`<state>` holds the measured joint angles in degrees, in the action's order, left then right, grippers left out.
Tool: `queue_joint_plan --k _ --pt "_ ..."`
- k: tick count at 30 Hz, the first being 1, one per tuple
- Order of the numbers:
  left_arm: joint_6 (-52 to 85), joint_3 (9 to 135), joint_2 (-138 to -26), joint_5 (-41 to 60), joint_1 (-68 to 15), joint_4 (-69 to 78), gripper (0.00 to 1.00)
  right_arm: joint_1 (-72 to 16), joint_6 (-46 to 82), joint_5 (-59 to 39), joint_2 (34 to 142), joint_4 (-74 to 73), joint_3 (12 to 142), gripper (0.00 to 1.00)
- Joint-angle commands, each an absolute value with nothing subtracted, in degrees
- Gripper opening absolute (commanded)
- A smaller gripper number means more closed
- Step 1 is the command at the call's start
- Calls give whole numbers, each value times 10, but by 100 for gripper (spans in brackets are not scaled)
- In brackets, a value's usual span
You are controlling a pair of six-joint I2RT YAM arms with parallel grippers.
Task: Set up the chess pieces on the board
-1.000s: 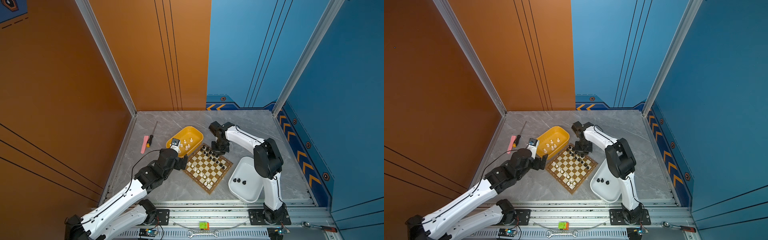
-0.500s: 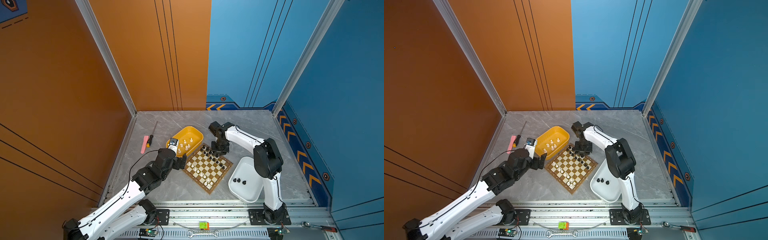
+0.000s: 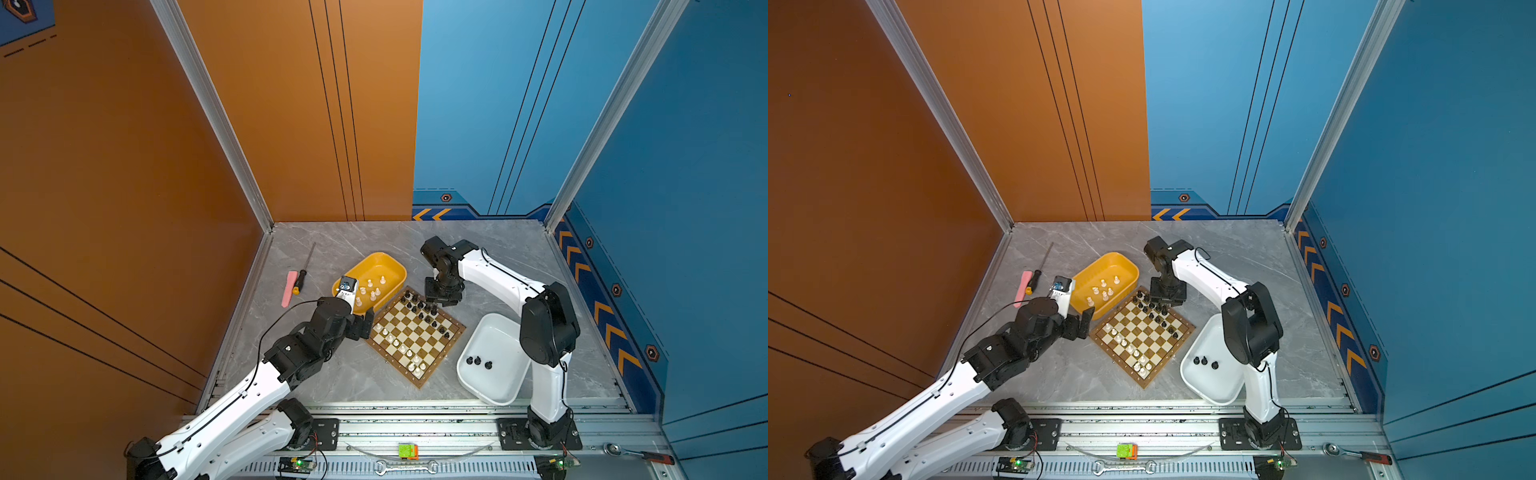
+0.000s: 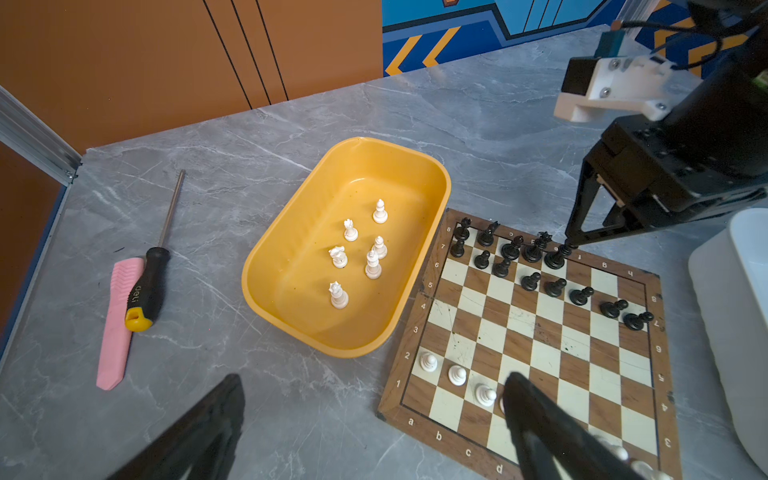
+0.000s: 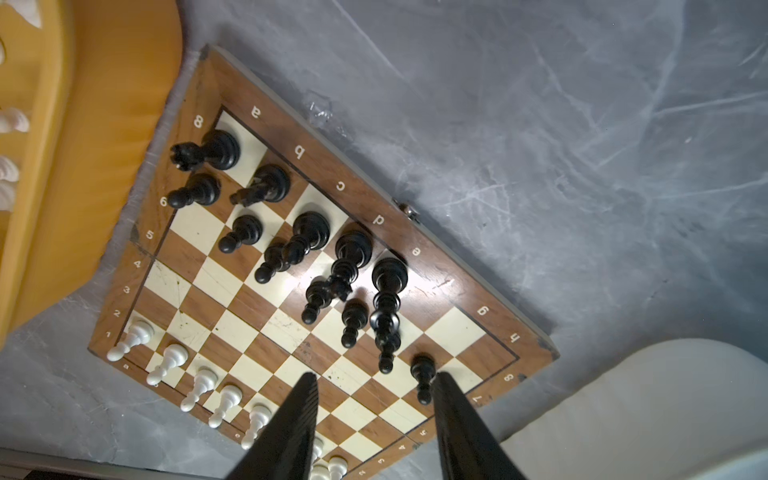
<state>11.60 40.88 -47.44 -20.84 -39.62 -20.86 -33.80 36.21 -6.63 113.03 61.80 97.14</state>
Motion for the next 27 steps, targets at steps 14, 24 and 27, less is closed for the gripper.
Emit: queue_joint_plan --k 14,24,27 --pt "89 479 -659 -76 -443 -64 98 -310 422 21 826 658 712 40" --pt "71 580 -792 1 -504 -47 98 -303 516 5 646 626 514 36" --pt "65 607 -811 5 -513 -60 98 -302 534 -2 624 609 475 34"
